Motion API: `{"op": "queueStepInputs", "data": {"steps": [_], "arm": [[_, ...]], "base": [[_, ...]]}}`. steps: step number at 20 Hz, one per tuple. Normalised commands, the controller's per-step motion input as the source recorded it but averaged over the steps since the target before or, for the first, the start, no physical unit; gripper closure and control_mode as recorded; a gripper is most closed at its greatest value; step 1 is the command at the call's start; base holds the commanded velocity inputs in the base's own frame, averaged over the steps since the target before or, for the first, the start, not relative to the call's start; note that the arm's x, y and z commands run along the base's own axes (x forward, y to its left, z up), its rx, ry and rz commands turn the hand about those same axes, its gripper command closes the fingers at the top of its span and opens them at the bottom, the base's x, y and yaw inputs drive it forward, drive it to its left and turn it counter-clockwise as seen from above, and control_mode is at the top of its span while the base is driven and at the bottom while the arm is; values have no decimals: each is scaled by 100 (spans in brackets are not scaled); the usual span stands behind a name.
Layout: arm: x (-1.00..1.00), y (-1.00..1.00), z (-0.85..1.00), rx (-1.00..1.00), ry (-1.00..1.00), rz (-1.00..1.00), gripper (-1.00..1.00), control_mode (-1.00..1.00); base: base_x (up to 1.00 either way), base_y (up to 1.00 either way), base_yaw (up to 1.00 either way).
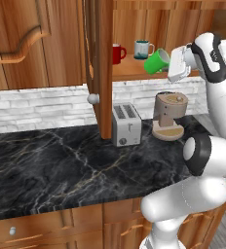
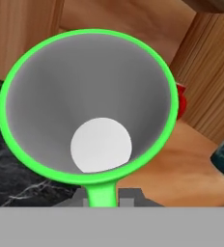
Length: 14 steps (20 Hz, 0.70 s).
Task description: Pick the mug on the counter and place it in the cabinet with the handle facing the right, like the mugs already inside.
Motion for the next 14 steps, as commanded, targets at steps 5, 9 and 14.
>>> {"op": "queueStepInputs", "data": {"steps": [5,9,14], "arm": [[-1,-2,26,4,0,-3,100,-100],[-1,0,21,3,0,-4,100,-100],[0,-1,18,4,3,-3,100,-100]], "base": [[0,0,0],[0,0,0],[0,0,0]]}}
